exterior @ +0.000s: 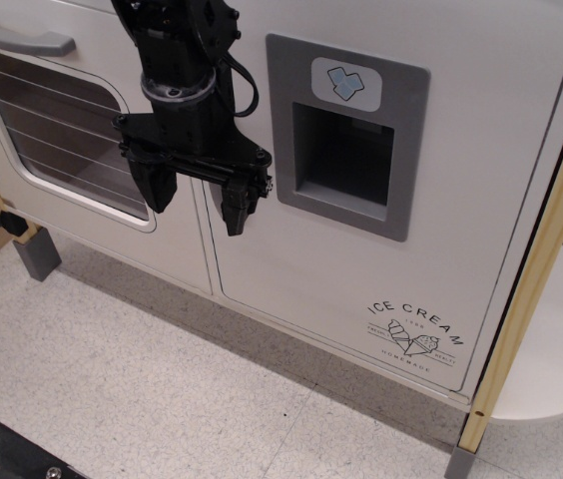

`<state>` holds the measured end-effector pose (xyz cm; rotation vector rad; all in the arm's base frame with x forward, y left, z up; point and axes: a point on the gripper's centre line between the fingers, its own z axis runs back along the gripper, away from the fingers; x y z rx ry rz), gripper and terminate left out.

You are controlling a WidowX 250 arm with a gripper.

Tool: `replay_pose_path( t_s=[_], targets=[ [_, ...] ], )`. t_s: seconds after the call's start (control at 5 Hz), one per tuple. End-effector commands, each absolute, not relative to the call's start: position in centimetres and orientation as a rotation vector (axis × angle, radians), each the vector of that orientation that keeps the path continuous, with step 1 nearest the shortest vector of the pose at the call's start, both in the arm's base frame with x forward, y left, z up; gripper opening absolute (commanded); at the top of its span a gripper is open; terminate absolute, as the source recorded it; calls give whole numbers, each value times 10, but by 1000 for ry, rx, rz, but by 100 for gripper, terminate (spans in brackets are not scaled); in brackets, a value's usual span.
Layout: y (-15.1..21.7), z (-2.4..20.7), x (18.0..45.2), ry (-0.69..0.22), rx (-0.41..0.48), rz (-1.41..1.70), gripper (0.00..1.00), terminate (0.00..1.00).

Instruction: Open fridge

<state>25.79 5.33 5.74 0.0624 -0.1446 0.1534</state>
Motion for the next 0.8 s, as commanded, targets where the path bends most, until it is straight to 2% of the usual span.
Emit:
replay_pose_path(
  t_s=[0.0, 0.2, 0.4, 0.6],
  targets=[
    [53, 57, 258, -145, 62, 153, 100, 0],
    [68, 55, 280, -191, 78, 113, 100, 0],
    [88, 60, 303, -243, 56, 93, 100, 0],
    [102, 69, 314, -305, 69, 100, 100, 0]
  ],
)
